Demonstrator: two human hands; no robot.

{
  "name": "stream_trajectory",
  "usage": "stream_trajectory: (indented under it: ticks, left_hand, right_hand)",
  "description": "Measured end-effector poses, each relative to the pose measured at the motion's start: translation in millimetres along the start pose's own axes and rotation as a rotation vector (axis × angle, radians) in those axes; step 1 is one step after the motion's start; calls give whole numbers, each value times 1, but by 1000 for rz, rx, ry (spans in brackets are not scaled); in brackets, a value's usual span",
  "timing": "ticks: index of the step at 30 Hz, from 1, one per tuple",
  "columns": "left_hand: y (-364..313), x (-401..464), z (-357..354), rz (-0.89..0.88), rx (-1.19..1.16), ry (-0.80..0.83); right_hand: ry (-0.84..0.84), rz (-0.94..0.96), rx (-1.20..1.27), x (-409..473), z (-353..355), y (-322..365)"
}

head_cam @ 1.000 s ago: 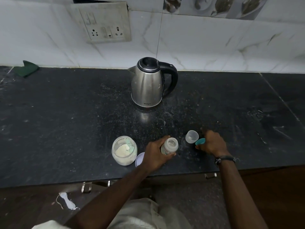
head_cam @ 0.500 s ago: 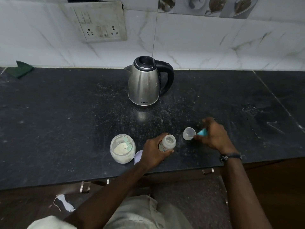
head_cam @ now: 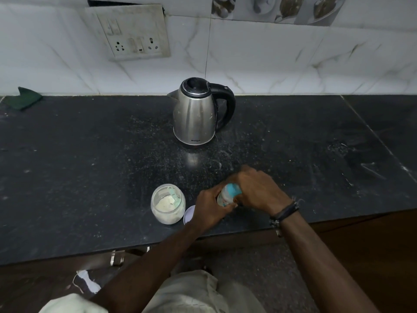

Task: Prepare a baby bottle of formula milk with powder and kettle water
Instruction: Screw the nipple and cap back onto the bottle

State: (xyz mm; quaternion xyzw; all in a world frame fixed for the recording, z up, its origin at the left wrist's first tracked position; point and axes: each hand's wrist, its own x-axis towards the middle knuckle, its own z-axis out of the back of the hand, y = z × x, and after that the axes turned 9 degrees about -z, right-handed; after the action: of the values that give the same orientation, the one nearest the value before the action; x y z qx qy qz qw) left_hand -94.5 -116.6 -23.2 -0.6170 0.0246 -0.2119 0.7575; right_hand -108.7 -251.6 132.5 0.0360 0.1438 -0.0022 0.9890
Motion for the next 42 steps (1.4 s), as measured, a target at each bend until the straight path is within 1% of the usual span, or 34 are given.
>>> stream_trajectory:
  ticks: [1,4,8,10,12,22,26,28,30,31,34,36,38,40,42]
  left_hand:
    - [1,1,0,17,17,10]
    - [1,-1,2,-24,45,33]
    - [-3,-1,3,17,7,23]
    - [-1,0,2,39,29,43]
    - [0,-1,2,25,36,48]
    - [-3,-2,4,-6,14,16]
    - [-3,0,4,-32,28,25]
    - [-3,-1,3,-46,51,11]
    - [-1,-2,3,-41,51,2]
    - [-2,-2,4,-39,49,2]
    - [-3,-1,4,-50,38,24]
    - [-4,-1,4,-47,28,12]
    - [-4,-1,4,-36,19,-1]
    - [-3,-1,3,-35,36,13]
    - [-2,-1,3,-40,67,19]
  right_hand:
    - [-3,3,-21,2,-3,3]
    - [-12,4,-58,7,-9,8]
    - [8,13,-108,10,-6,12]
    - [16,24,-100,9,-3,13]
    - [-1,30,-91,7,0,11]
    - [18,114,-82,10,1,8]
    - [-29,3,-63,10,3,13]
    - [-80,-68,-125,7,1,16]
    - [-150,-109,-228,3,2,18]
    - [-158,-121,-247,2,3,18]
    - [-48,-130,-180,3,8,8]
    - [32,-48,-122,5,6,5]
    - [44,1,-106,5,3,8]
    - [-27,-58,-141,3,0,12]
    - [-116,-127,-227,2,-2,15]
